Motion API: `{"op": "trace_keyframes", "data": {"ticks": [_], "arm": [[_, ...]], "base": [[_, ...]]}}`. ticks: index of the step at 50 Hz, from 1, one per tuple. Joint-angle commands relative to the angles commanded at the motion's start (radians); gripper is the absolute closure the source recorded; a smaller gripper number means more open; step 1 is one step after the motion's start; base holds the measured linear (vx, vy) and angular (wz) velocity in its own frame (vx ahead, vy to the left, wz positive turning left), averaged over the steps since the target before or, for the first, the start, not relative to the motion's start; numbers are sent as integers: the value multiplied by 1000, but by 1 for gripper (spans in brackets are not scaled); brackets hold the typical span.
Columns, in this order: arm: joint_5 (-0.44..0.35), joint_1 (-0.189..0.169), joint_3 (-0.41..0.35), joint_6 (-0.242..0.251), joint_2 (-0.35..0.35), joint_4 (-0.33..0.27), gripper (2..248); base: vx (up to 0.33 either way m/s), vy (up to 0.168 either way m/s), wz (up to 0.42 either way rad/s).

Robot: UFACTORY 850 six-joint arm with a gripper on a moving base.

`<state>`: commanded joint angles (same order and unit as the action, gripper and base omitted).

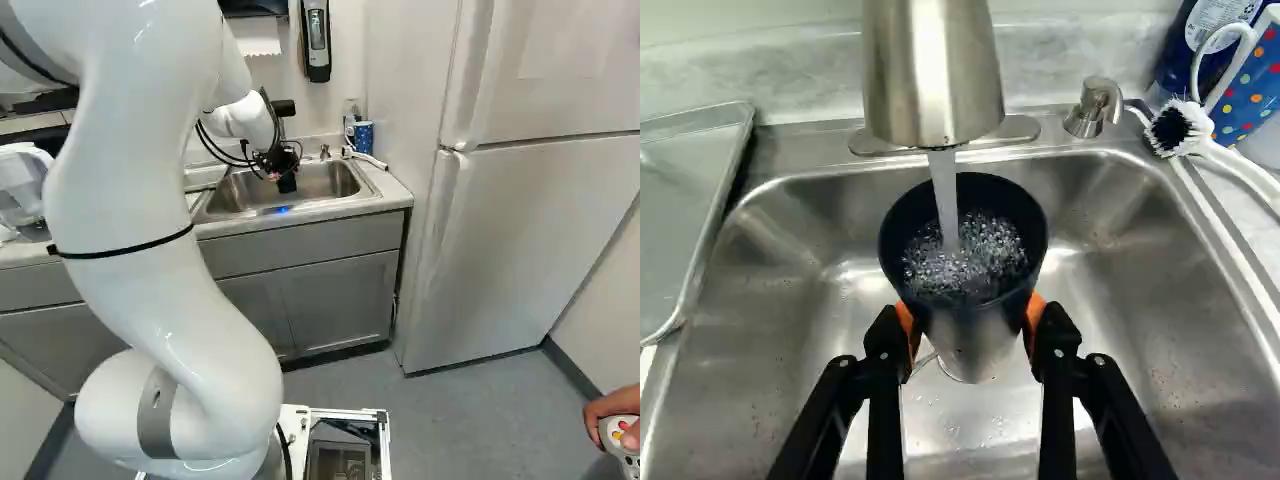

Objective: Rinse the cup and place it in the tray

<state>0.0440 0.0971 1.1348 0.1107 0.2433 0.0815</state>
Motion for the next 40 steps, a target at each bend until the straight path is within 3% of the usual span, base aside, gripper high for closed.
{"op": "trace_keyframes", "data": {"ticks": [40], "arm": [[0,0,0,0,0,0,129]], "base": [[0,0,0]]}}
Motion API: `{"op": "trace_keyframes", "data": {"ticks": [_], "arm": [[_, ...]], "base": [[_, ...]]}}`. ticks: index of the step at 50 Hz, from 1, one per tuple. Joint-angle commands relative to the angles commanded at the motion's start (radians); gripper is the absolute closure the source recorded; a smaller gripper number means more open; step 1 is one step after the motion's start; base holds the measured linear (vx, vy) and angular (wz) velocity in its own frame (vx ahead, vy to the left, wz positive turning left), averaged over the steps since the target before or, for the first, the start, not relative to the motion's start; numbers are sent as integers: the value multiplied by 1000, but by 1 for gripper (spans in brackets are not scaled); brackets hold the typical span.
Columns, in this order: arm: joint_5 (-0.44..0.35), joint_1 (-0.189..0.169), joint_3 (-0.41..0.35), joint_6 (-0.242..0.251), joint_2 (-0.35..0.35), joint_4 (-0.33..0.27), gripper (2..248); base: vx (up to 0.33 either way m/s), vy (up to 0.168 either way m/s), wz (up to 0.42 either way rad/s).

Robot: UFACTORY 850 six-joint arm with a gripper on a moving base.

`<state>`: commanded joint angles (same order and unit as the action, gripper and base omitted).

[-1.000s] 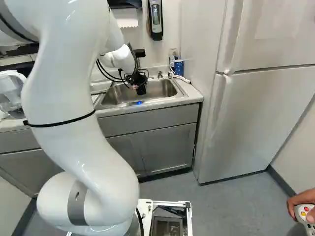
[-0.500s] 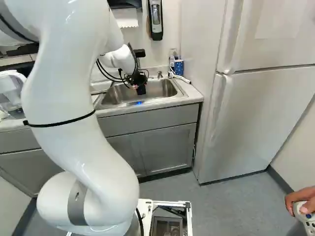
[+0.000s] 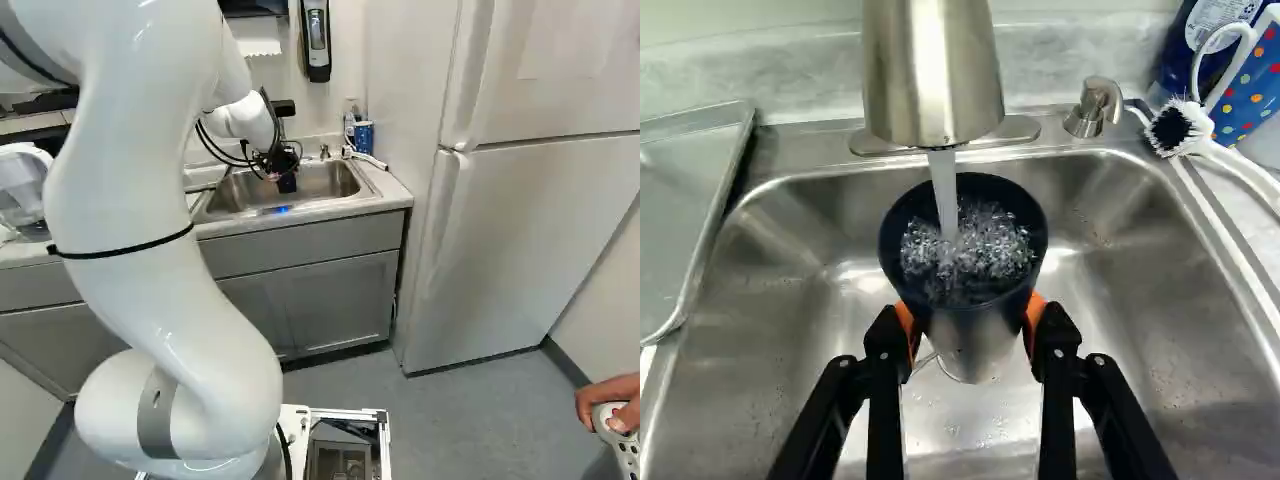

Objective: Rinse the cup and place it in the tray

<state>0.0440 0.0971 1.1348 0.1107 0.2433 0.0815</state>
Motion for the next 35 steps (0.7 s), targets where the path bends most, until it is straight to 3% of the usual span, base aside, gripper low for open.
{"op": "trace_keyframes", "data": {"ticks": [11,35], "arm": [[0,10,2,0,2,0,129],[0,74,16,0,14,0,129]], "base": [[0,0,0],[0,0,0]]}}
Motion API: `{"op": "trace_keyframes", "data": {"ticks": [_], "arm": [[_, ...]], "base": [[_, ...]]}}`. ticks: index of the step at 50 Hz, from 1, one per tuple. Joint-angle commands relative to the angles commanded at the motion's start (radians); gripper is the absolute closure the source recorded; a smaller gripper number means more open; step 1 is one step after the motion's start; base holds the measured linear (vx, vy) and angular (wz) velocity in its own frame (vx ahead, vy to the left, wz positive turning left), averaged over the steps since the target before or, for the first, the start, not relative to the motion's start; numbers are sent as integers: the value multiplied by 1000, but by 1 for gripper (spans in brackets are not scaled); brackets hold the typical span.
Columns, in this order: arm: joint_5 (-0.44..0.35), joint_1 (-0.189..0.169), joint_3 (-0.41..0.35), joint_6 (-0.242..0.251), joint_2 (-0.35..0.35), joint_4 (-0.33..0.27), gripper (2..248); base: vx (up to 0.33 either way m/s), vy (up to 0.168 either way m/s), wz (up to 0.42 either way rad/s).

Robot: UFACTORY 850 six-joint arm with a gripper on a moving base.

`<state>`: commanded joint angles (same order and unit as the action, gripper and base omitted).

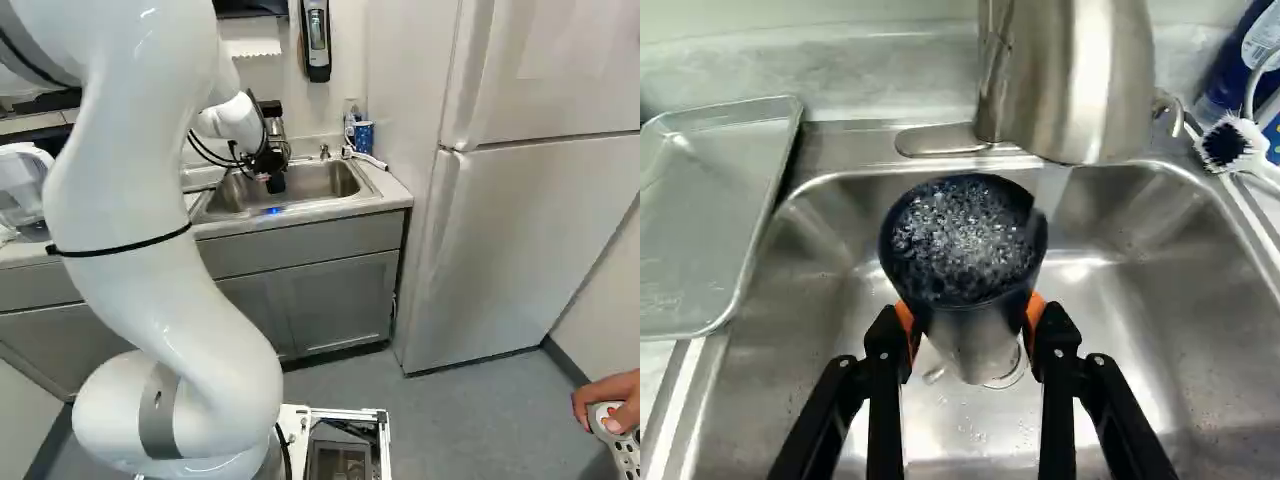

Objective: Rinse the cup and place it in the tray

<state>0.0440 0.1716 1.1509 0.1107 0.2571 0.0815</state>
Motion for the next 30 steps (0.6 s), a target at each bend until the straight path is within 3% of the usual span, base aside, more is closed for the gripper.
{"op": "trace_keyframes", "data": {"ticks": [30], "arm": [[0,84,24,0,1,0,129]], "base": [[0,0,0]]}}
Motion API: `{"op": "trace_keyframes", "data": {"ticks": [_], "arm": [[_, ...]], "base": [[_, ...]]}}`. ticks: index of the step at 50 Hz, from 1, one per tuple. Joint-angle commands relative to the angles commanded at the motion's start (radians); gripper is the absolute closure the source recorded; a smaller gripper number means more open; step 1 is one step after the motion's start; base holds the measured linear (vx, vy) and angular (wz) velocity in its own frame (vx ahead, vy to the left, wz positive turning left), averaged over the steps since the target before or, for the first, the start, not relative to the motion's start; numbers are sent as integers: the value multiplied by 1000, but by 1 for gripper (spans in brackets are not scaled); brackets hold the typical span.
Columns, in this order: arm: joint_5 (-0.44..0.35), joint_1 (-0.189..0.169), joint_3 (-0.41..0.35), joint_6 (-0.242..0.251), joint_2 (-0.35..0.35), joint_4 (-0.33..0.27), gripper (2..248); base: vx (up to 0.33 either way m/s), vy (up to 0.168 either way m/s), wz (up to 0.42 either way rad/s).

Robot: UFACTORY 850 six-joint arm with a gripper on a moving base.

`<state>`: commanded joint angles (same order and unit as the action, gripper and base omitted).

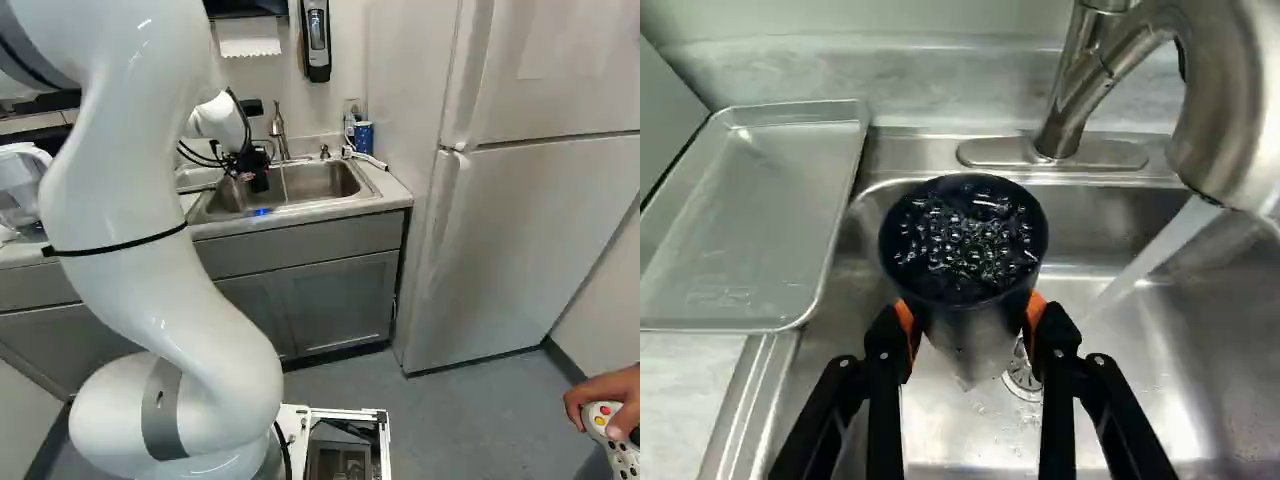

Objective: Rinse the cup and place it in the tray

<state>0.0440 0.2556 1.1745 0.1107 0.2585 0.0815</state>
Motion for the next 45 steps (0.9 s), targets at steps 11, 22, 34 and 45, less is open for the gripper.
{"op": "trace_keyframes", "data": {"ticks": [11,22,34,45], "arm": [[0,25,14,0,-10,0,129],[0,37,25,0,-23,0,129],[0,51,38,0,-35,0,129],[-3,61,50,0,-46,0,129]], "base": [[0,0,0],[0,0,0],[0,0,0],[0,0,0]]}}
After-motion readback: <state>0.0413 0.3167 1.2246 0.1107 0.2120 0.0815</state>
